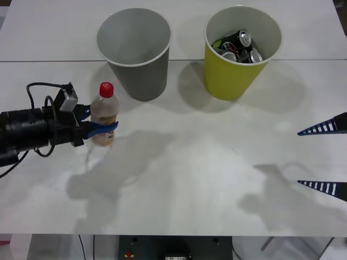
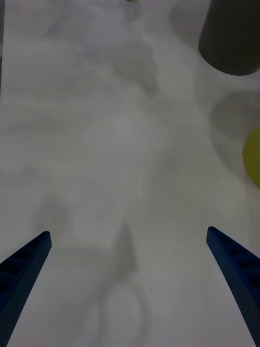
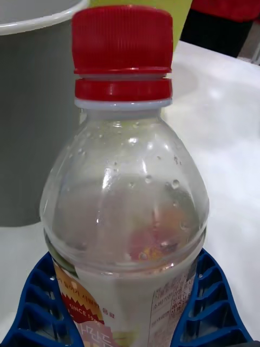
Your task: Put the can into the green bin and the plastic bottle into the gray bin
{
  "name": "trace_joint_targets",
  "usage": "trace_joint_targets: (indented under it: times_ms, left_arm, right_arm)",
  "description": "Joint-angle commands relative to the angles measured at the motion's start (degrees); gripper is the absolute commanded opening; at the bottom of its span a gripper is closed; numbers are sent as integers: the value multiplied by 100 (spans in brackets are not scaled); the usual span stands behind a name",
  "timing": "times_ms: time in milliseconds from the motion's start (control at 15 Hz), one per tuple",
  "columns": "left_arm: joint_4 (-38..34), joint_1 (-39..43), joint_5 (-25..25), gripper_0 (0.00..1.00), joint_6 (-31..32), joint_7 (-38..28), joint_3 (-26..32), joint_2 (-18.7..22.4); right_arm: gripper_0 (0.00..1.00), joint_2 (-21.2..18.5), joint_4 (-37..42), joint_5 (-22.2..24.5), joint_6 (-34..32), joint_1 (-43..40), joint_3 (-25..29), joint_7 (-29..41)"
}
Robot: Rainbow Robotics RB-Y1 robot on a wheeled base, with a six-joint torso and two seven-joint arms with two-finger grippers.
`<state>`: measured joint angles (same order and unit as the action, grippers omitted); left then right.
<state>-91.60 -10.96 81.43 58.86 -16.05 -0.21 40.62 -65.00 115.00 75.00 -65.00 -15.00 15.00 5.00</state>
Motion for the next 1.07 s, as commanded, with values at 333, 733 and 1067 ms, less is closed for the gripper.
trace_joint_targets:
  times_ms: [333,733,1067]
  left_arm:
    - [-2160,120,2219,3,1954,-2587,1154,86]
    - [-2029,-1392,2536,2,3114,-4011,908,781]
    - [-657,-3114,1859,3,3114,-4459,3,1537]
  right_arm:
    - [100,0,0,0,0,0,0,0]
    - [100,0,0,0,0,0,0,0]
    - [100,0,0,0,0,0,0,0]
